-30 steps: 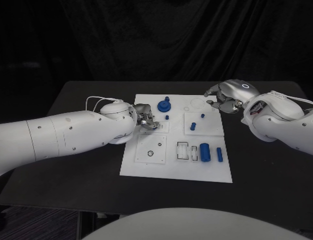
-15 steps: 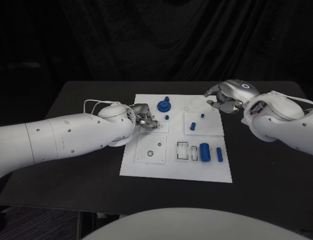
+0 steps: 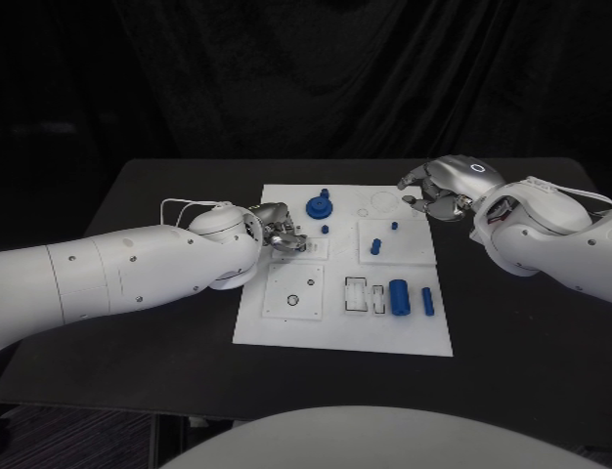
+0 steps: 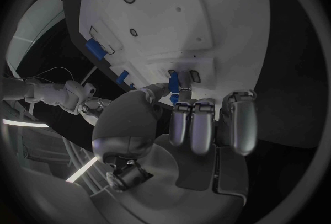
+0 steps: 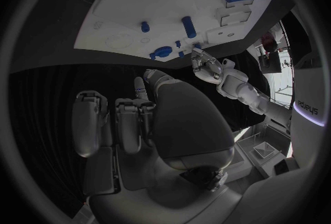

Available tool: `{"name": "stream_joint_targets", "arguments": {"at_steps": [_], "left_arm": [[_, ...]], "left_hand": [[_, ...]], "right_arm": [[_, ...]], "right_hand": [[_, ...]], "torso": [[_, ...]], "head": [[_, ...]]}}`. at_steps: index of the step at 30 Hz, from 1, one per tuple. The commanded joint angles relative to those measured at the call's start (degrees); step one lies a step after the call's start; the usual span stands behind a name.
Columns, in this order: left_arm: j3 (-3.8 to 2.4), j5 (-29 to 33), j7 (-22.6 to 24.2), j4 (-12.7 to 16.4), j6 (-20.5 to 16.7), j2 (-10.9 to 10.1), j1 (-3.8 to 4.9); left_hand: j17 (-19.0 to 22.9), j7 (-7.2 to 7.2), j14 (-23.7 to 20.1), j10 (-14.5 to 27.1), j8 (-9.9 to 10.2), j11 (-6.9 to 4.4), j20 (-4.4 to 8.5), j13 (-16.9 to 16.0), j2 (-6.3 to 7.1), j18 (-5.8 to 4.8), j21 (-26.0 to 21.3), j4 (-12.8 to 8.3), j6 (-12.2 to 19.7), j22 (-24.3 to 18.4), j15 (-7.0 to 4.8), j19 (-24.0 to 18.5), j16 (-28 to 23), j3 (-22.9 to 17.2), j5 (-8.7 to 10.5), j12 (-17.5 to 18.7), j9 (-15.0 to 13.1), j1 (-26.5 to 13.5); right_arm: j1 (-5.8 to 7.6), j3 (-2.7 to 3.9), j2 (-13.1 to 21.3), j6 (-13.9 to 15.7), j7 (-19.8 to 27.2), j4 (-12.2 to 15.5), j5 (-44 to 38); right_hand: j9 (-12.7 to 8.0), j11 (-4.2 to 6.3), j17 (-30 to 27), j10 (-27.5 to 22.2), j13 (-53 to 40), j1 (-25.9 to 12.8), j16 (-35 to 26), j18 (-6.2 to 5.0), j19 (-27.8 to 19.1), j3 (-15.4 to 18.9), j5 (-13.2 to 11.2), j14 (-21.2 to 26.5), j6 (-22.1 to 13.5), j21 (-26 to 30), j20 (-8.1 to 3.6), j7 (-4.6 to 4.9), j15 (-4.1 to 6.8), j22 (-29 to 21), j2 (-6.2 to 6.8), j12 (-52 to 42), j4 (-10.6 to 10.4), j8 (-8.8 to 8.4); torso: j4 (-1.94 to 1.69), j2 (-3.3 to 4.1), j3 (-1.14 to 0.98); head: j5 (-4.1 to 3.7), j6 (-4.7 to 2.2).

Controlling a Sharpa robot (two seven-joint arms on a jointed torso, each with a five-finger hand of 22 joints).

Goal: Assemble the parts on the task board

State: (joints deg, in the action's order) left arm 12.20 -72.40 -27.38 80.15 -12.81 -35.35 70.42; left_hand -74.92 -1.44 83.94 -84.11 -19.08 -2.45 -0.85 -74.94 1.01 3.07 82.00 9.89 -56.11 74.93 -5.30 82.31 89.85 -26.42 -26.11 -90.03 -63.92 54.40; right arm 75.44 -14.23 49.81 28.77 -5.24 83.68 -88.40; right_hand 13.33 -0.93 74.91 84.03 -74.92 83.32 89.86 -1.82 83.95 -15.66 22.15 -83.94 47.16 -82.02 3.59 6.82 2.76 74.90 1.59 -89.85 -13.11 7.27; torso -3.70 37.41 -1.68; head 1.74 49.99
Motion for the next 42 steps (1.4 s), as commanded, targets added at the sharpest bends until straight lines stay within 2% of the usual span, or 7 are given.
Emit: {"name": "stream_joint_targets", "arguments": {"at_steps": [1, 10, 33, 36, 38, 41, 42], "left_arm": [[-0.05, 0.1, 1.29, 0.03, -0.95, 0.11, -0.12], [-0.05, 0.1, 1.5, -0.41, -0.7, 0.5, -0.48], [-0.05, 0.1, 2.15, -0.92, -0.8, 1.17, -0.83], [-0.05, 0.1, 2.12, -0.98, -0.62, 1.19, -0.85], [-0.05, 0.1, 2.06, -1.03, -0.5, 1.19, -0.87], [-0.05, 0.1, 1.97, -1.13, -0.31, 1.18, -0.89], [-0.05, 0.1, 1.94, -1.14, -0.25, 1.18, -0.9]], "left_hand": [[-15.08, -0.17, 6.06, -5.89, 0.19, -0.04, -0.2, -15.06, -0.07, 0.09, -0.29, 0.39, -0.02, 3.43, -0.12, -0.13, 0.15, -0.05, -0.4, 0.03, -0.06, -0.32], [-15.08, -0.17, 6.06, -5.89, 0.18, -0.04, -0.2, -15.06, -0.07, 0.09, -0.29, 0.39, -0.03, 3.43, -0.12, -0.13, 0.15, -0.02, -0.42, 0.03, -0.08, -0.33], [-15.08, -0.22, 6.06, -5.89, 0.26, -0.02, -0.21, -15.06, -0.17, 0.11, -0.37, 0.69, -0.09, 3.39, -0.12, -0.17, 0.15, 0.42, 0.04, 0.03, -0.24, -0.67], [-15.08, -0.31, 6.06, -5.89, 0.53, 0.05, -0.25, -15.06, -0.15, 0.13, -0.48, 1.26, -0.12, 3.38, -0.07, -0.2, 0.15, 1.78, 0.89, 0.03, -0.42, -1.26], [-15.08, -0.3, 6.06, -5.89, 0.82, 0.06, -0.27, -15.06, -0.42, 0.14, -0.58, 1.54, -0.2, 3.39, -0.06, -0.22, 0.15, 2.94, 2.65, 0.03, -0.54, -1.27], [-15.08, -0.32, 6.06, -5.89, 0.98, 0.07, -0.28, -15.06, -0.5, 0.14, -0.61, 1.68, -0.21, 3.42, -0.05, -0.21, 0.15, 3.41, 3.31, 0.03, -0.56, -1.28], [-15.08, -0.35, 6.06, -5.89, 1.18, 0.09, -0.3, -15.06, -0.54, 0.15, -0.66, 1.96, -0.25, 3.41, -0.02, -0.23, 0.15, 4.06, 4.46, 0.03, -0.57, -1.39]], "right_arm": [[-0.16, 0.04, -0.04, -0.38, -1.12, -0.01, -0.18], [-0.2, 0.04, -0.13, -0.59, -1.28, -0.13, -0.18], [-0.28, 0.04, -0.2, -0.75, -1.51, -0.27, -0.18], [-0.29, 0.04, -0.21, -0.81, -1.54, -0.28, -0.18], [-0.3, 0.04, -0.21, -0.92, -1.6, -0.28, -0.18], [-0.31, 0.04, -0.2, -1.02, -1.65, -0.28, -0.18], [-0.32, 0.04, -0.2, -1.05, -1.67, -0.28, -0.18]], "right_hand": [[-0.05, -0.46, 15.09, 5.97, -15.08, 0.35, 0.14, -0.42, 1.46, -0.3, 0.16, -6.06, 0.35, 0.36, 0.37, 0.13, -0.47, 12.08, 0.01, -0.15, 0.08, -0.18], [-0.12, -0.48, 15.09, 5.97, -15.08, 0.32, 0.14, -0.45, 1.4, -0.37, 0.15, -6.06, 0.29, 0.5, 0.38, 0.18, -0.48, 12.03, 0.06, -0.15, 0.12, -0.24], [-0.18, -0.5, 15.09, 5.97, -15.08, 0.3, 0.14, -0.49, 1.32, -0.43, 0.15, -6.06, 0.23, 0.65, 0.39, 0.2, -0.49, 11.97, 0.09, -0.15, 0.15, -0.29], [-0.18, -0.5, 15.09, 5.97, -15.08, 0.3, 0.14, -0.49, 1.32, -0.43, 0.15, -6.06, 0.23, 0.65, 0.39, 0.2, -0.49, 11.97, 0.09, -0.15, 0.15, -0.29], [-0.18, -0.5, 15.09, 5.97, -15.08, 0.3, 0.14, -0.49, 1.32, -0.43, 0.15, -6.06, 0.23, 0.65, 0.39, 0.2, -0.49, 11.97, 0.09, -0.15, 0.15, -0.29], [-0.18, -0.5, 15.09, 5.97, -15.08, 0.3, 0.14, -0.49, 1.32, -0.43, 0.15, -6.06, 0.23, 0.65, 0.39, 0.2, -0.49, 11.97, 0.09, -0.15, 0.15, -0.29], [-0.18, -0.5, 15.09, 5.97, -15.08, 0.3, 0.14, -0.49, 1.32, -0.43, 0.15, -6.06, 0.23, 0.65, 0.39, 0.2, -0.49, 11.97, 0.09, -0.15, 0.15, -0.29]], "torso": [[0.07, 0.0, 0.04], [0.0, -0.03, 0.05], [-0.01, -0.01, 0.01], [-0.04, -0.01, -0.01], [0.0, 0.01, -0.01], [0.0, 0.02, 0.0], [-0.01, 0.02, 0.01]], "head": [[0.06, 0.01], [-0.18, 0.01], [0.07, 0.01], [0.07, 0.01], [0.13, 0.01], [0.17, 0.01], [0.19, 0.01]]}}
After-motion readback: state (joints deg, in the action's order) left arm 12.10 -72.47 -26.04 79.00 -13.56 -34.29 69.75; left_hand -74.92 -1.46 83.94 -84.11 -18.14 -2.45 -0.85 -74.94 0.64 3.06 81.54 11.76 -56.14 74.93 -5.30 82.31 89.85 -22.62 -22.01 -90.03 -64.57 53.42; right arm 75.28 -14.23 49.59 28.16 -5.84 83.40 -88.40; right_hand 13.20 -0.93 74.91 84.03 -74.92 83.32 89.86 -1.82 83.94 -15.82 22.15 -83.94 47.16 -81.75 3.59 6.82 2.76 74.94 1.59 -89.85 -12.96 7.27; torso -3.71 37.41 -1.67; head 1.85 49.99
